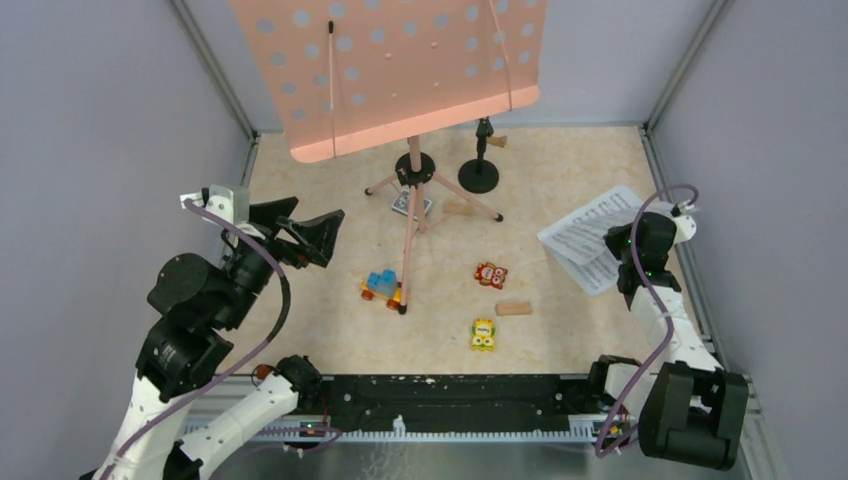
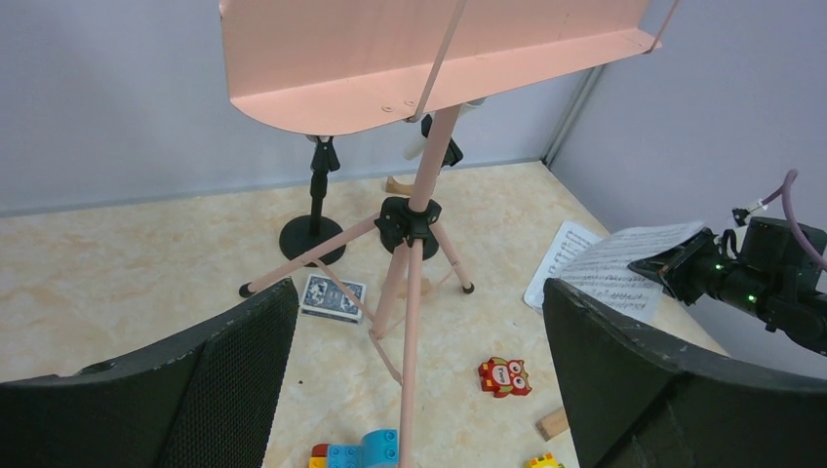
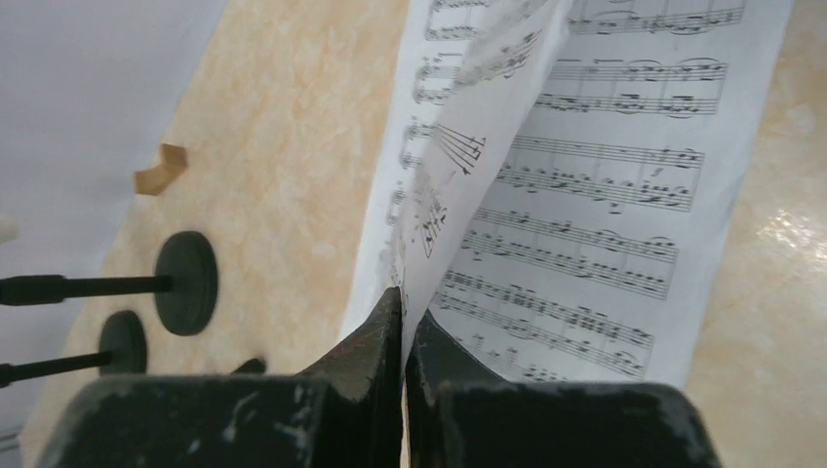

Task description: Pack up the instrument practice props

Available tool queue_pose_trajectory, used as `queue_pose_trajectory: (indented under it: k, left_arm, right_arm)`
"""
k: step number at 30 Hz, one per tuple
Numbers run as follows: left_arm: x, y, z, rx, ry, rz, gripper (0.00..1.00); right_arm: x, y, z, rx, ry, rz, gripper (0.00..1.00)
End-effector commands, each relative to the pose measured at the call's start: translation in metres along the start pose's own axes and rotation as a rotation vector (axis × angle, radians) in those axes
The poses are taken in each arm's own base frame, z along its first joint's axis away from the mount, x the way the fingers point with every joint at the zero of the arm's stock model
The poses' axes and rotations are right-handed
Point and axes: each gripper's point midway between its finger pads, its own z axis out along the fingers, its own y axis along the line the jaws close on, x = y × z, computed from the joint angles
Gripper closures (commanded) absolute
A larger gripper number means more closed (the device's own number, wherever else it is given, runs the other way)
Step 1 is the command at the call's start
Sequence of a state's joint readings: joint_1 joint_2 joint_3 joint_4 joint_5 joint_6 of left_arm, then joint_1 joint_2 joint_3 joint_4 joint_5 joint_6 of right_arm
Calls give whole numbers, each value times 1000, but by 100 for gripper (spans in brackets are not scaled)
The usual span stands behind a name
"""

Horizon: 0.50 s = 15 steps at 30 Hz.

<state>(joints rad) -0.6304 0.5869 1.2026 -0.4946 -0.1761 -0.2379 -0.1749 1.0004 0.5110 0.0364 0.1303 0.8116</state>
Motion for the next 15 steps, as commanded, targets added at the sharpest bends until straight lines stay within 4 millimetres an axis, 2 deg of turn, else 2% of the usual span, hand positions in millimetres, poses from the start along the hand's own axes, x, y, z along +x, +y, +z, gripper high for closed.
queue_pose_trajectory:
  k: [1,7,8,13,14,15]
  left_arm:
    - [0,1,-5,1,-10,-11,1]
    - [3,2,-5,-3,-3,-11,1]
    - [4,2,-5,-2,-1,-11,1]
    - [10,0,-2,8,12,-15,1]
    - [11,0,-2,8,16,-16,1]
    - [12,0,-2,8,18,-16,1]
  right_arm:
    - [-7,-10,8,65,25,-94,100]
    - [4,-38,9,167,71,-128,100]
    - [4,-42,9,181,68,-131,98]
    - [-1,-56,7,258,44,-144,74]
    - [-2,-59,6,274,41,-146,67]
    - [-2,-62,5,291,39,-147,56]
